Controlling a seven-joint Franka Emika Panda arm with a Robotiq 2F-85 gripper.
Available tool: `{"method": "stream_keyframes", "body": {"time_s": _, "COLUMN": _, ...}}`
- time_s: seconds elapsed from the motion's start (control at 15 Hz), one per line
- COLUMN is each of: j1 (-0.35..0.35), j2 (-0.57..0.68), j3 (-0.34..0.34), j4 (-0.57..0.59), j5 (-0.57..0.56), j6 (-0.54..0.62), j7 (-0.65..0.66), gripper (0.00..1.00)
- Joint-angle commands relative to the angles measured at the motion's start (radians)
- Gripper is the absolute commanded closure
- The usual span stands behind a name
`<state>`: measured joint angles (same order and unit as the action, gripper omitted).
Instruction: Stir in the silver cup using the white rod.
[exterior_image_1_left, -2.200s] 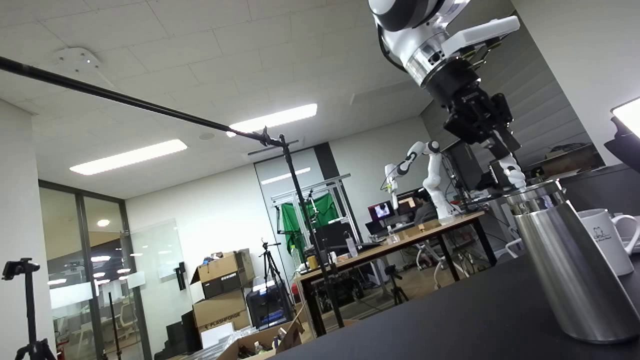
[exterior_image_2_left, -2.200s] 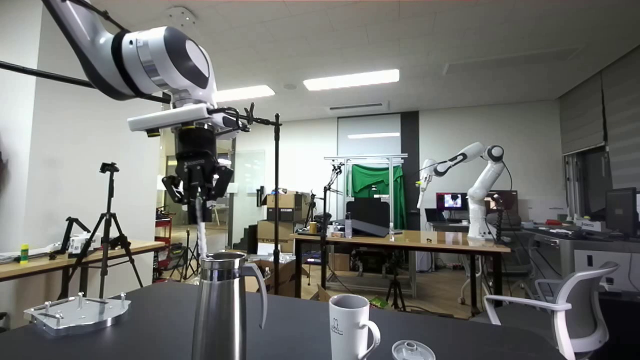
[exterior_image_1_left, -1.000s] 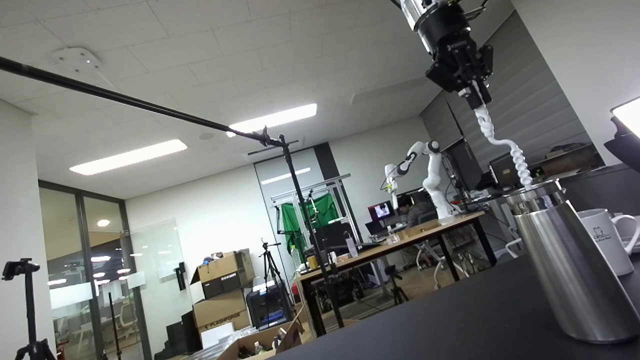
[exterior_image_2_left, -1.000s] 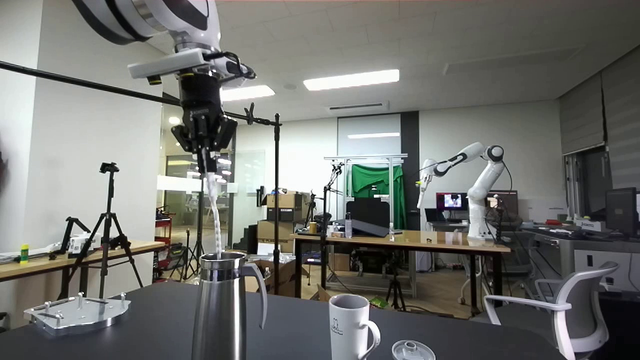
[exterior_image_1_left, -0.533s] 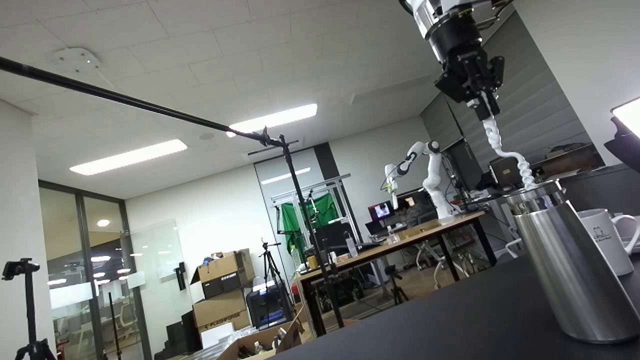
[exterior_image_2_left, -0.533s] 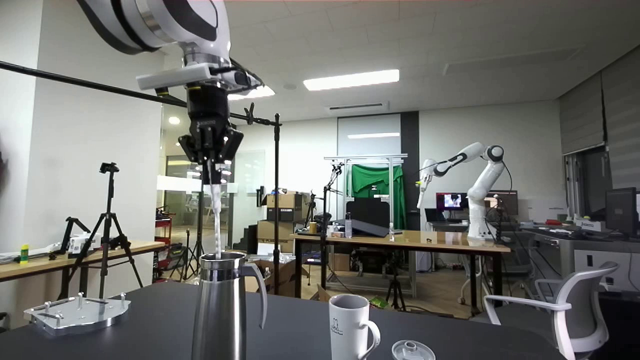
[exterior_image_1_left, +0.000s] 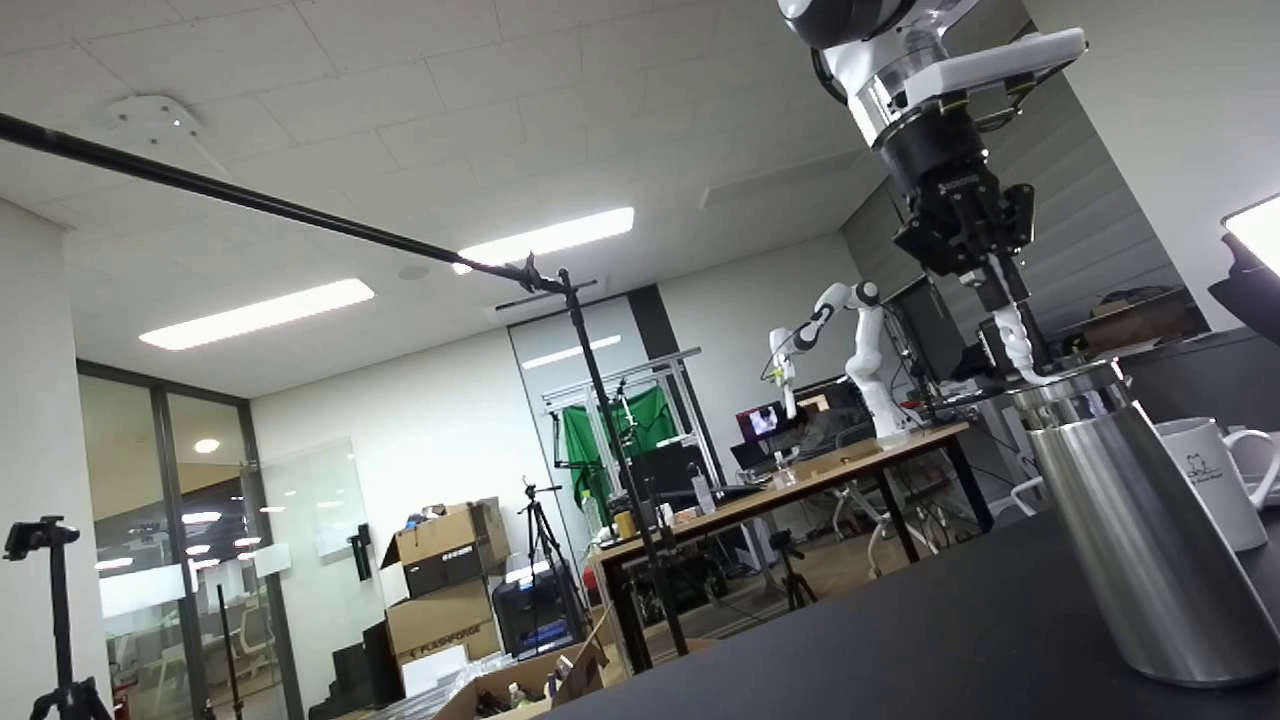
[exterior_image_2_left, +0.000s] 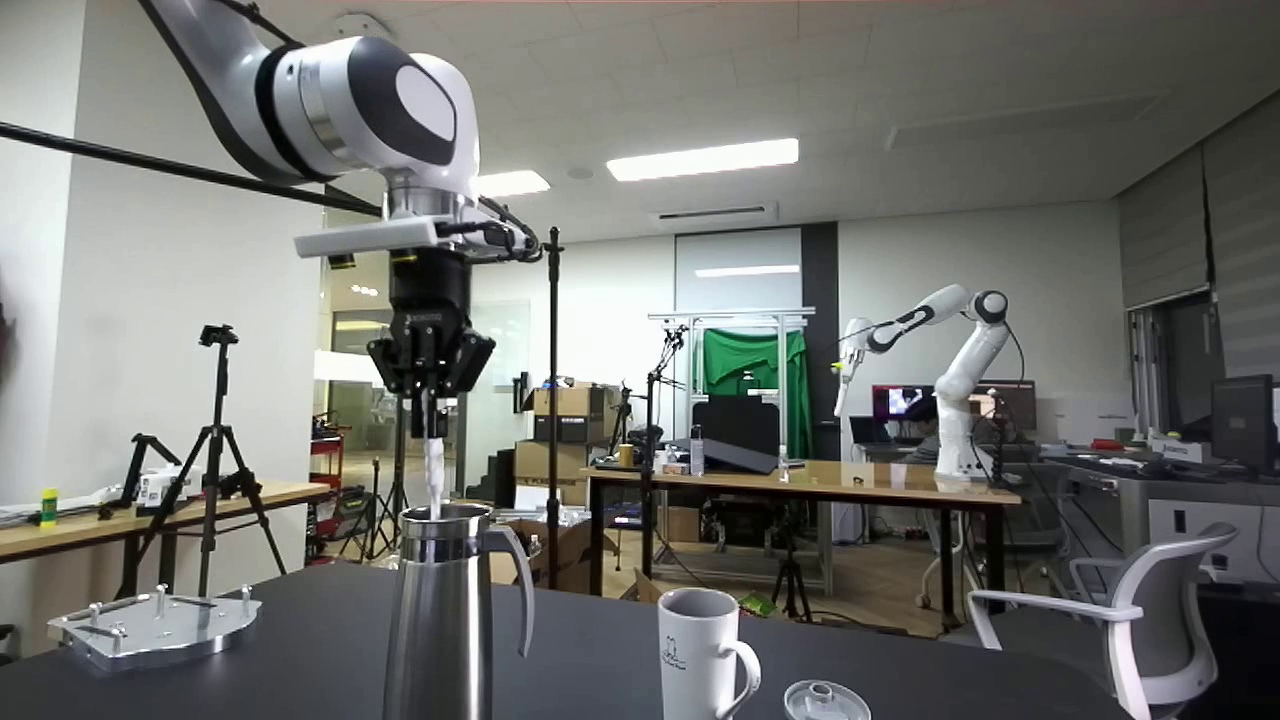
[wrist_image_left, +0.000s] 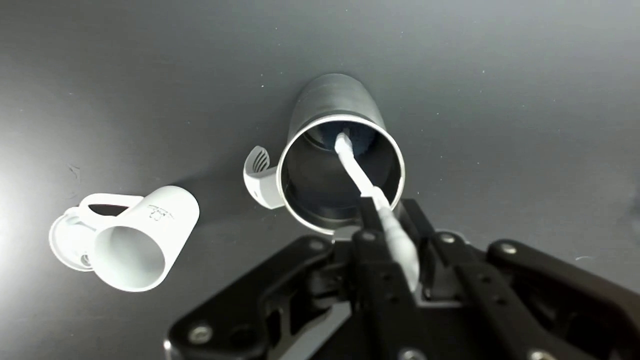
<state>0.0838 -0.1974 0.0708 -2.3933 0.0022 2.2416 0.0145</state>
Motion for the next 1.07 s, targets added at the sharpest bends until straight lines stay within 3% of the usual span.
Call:
{"method": "stream_keyframes", "body": {"time_s": 0.0, "j1": 0.001, "j2": -0.093, "j3": 0.011, "j4": 0.049, "j5": -0.025, "j6": -0.151, "j7": -0.009, "gripper": 0.96}}
{"method": "stream_keyframes", "body": {"time_s": 0.2, "j1": 0.002, "j2": -0.167, "j3": 0.023, "j4": 0.080, "j5": -0.054, "j6": -0.246, "j7": -0.013, "gripper": 0.96}}
{"method": "stream_keyframes", "body": {"time_s": 0.47, "j1": -0.002, "j2": -0.213, "j3": 0.011, "j4": 0.042, "j5": -0.016, "j6": -0.134, "j7": -0.003, "gripper": 0.96}}
{"method": "stream_keyframes", "body": {"time_s": 0.8, "j1": -0.004, "j2": -0.100, "j3": -0.017, "j4": -0.015, "j5": 0.056, "j6": 0.027, "j7": -0.019, "gripper": 0.96}}
{"method": "stream_keyframes", "body": {"time_s": 1.0, "j1": -0.022, "j2": -0.017, "j3": -0.008, "j4": 0.015, "j5": 0.009, "j6": -0.026, "j7": 0.011, "gripper": 0.96}}
